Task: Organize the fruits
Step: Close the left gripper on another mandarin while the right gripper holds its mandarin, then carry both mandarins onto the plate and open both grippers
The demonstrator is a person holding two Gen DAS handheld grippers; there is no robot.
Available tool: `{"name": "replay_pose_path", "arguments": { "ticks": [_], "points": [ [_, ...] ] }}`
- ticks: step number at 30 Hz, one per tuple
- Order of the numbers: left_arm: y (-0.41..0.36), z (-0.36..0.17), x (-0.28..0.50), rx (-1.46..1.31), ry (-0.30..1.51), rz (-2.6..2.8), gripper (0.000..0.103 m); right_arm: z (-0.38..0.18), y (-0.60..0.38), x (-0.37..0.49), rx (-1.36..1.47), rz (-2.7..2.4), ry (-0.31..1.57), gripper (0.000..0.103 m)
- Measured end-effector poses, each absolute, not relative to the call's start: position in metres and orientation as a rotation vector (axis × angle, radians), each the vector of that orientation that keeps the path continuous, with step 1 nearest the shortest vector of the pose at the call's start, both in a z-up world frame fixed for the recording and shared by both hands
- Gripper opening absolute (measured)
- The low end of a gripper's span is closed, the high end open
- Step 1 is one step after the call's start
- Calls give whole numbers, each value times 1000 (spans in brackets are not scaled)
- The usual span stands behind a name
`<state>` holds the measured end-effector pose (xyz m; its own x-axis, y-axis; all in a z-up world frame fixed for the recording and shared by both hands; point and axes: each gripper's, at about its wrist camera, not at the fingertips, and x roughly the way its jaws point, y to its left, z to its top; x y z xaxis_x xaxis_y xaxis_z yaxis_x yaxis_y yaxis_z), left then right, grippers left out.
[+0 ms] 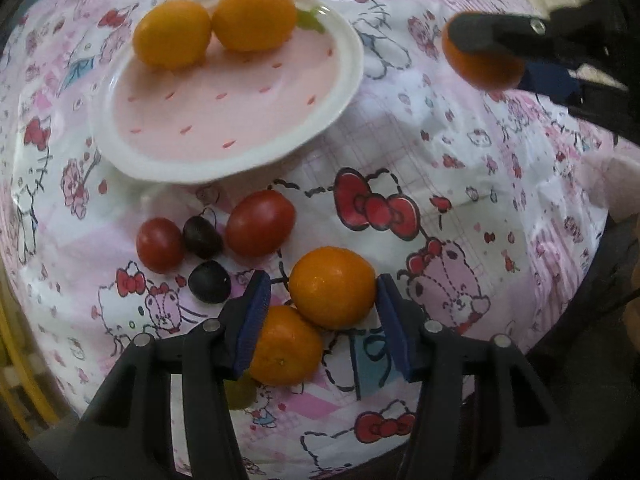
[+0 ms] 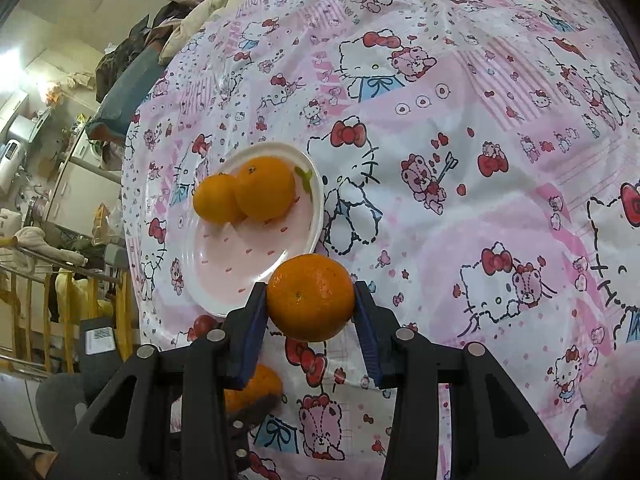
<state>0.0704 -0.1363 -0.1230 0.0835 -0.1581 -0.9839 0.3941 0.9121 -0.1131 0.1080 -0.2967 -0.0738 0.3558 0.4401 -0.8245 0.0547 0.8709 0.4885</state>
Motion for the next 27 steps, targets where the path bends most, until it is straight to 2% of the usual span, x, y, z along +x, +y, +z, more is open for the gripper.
{"name": "replay_pose_path", "arguments": {
  "ticks": [1,3,14,27],
  "points": [
    [-136,-124,70,193,1427,-431,40,-74,-297,108,481,261,1193,44],
    [-137,-124,70,174,1433,-437,36,-74,-297,108,479,260,1191,44],
    [-106,-101,69,115,1388,-411,36,-72,-291,111,464,275,1188,44],
    [-53,-63,84,-47,1222,-249,36,-70,-281,113,436,290,1183,44]
  ]
}}
